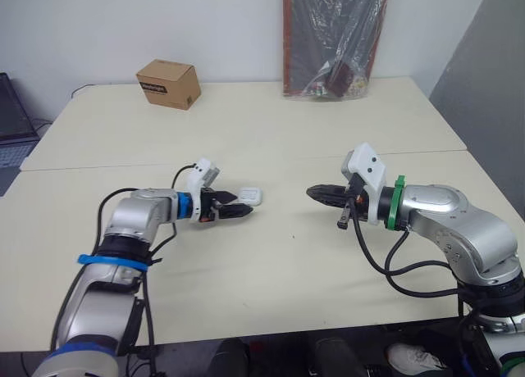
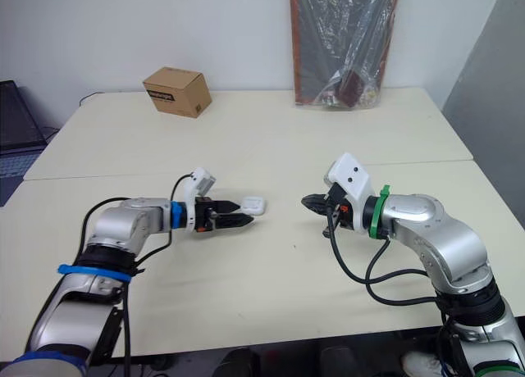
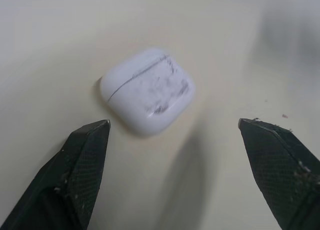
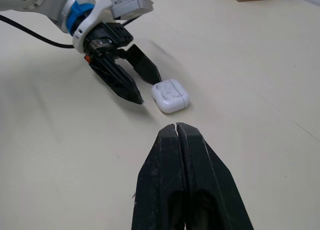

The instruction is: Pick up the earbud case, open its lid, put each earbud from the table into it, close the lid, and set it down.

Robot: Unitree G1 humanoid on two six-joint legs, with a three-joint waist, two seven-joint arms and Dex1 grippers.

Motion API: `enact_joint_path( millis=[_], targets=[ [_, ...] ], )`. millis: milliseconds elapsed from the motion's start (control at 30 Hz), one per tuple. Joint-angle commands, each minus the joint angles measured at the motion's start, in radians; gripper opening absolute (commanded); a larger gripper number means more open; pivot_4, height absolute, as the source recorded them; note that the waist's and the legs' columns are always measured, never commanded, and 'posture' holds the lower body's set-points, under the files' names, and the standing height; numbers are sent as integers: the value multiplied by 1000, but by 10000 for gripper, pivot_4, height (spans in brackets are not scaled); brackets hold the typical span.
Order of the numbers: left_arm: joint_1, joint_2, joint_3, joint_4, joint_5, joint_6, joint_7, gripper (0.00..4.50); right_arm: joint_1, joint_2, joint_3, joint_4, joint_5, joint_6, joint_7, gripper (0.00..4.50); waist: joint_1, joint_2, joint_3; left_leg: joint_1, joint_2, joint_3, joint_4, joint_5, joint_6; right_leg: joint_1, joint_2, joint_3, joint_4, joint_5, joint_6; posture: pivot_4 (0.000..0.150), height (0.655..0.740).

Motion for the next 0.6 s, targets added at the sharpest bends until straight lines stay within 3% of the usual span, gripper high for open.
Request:
enact_joint_path(
  millis=[33, 300, 600],
  targets=[
    [72, 66, 40, -69, 13, 4, 9, 42744, -8, -3, -3, -36, 5, -16, 7, 0, 0, 0, 0, 0, 0, 0, 0, 0, 0, 0, 0, 0, 0, 0, 0, 1500, 7400],
    [264, 106, 186, -271, 16, -81, 142, 42744, 24, 2, -12, -77, 25, -12, -2, 0, 5, 0, 0, -1, 0, 0, -1, 0, 0, 0, -1, 0, -1, 0, 0, 1500, 7400],
    [507, 15, 366, -494, -79, -155, 260, 42744, 212, 45, -45, -252, 80, 57, -108, 0, 18, 0, 0, -4, 0, 0, -1, 0, 0, -1, -2, -1, -2, 0, 0, 1500, 7400]
  ],
)
